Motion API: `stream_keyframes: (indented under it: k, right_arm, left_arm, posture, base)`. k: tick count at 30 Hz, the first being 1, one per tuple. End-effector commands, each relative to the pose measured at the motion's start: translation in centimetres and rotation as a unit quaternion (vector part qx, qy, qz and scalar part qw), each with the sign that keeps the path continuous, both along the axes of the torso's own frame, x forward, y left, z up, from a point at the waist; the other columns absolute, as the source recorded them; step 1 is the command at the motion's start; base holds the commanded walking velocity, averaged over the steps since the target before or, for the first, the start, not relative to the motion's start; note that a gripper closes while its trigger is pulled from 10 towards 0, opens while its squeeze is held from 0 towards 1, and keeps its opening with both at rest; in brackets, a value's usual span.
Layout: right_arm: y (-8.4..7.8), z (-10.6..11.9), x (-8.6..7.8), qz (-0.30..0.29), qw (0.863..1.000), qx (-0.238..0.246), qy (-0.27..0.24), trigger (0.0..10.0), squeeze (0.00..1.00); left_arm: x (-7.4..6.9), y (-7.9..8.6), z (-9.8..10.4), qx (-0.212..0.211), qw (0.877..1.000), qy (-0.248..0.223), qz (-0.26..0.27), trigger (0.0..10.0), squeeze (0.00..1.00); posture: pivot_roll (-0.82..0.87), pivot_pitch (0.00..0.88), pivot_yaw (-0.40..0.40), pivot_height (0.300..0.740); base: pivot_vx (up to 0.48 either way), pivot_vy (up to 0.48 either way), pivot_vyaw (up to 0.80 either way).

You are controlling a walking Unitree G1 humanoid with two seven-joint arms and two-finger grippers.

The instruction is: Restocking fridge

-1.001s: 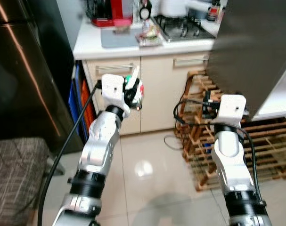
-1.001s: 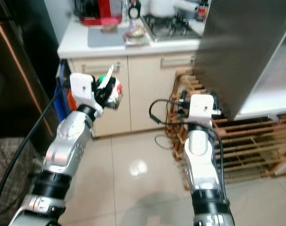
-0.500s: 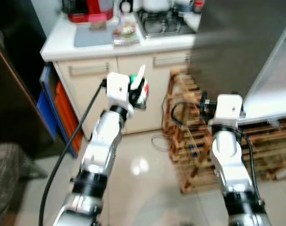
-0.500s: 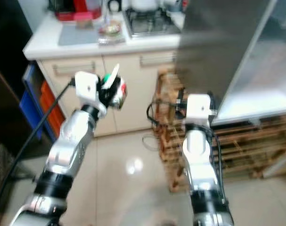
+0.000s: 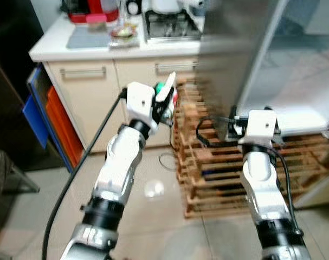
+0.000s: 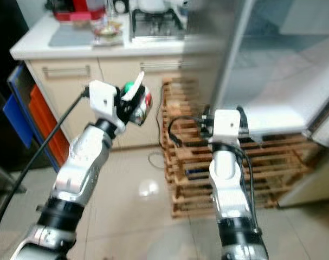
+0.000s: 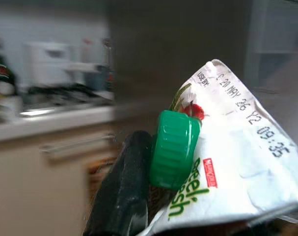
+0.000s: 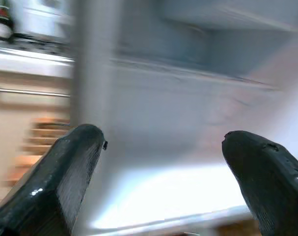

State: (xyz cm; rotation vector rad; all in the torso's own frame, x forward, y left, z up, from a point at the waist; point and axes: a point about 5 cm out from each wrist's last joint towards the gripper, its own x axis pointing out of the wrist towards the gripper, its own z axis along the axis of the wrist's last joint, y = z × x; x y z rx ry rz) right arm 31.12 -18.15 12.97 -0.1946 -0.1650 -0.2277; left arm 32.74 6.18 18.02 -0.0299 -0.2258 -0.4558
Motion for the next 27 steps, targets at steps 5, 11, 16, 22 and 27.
stream_keyframes:
  k: [5,11,16,22,27]
  right_arm:
    - [0.1,-0.3,-0.5,0.011,1.0,0.003,0.002,10.0,0.0]
    - [-0.1,-0.5,-0.8,0.012,1.0,0.002,0.006,10.0,0.0]
    - [0.0,-0.5,-0.8,0.017,1.0,0.002,0.009,10.0,0.0]
    - [0.3,-0.8,-1.0,0.031,0.999,0.005,0.017,10.0,0.0]
    - [-0.2,-2.3,-2.3,0.045,0.998,0.005,0.046,10.0,0.0]
  left_arm:
    - [1.2,1.8,-1.4,-0.001,0.998,0.049,0.042,10.0,0.0]
    - [1.0,1.0,-1.9,0.006,0.998,0.05,0.033,10.0,0.0]
    - [1.5,0.8,-1.9,0.005,0.998,0.053,0.036,10.0,0.0]
    - [1.3,1.0,-1.9,0.001,0.998,0.045,0.042,10.0,0.0]
    - [1.1,1.0,-1.9,-0.007,0.999,0.044,0.024,10.0,0.0]
  posture:
    - [-0.14,0.0,0.055,0.74]
    - [-0.15,0.0,0.054,0.74]
    - [-0.15,0.0,0.053,0.74]
    - [-0.14,0.0,0.05,0.74]
    - [-0.13,0.0,0.042,0.74]
  base:
    - [0.0,-0.458,0.0]
    - [0.0,-0.458,0.0]
    - [0.0,-0.458,0.0]
    - [0.103,-0.421,0.0]
    - [0.0,0.0,0.0]
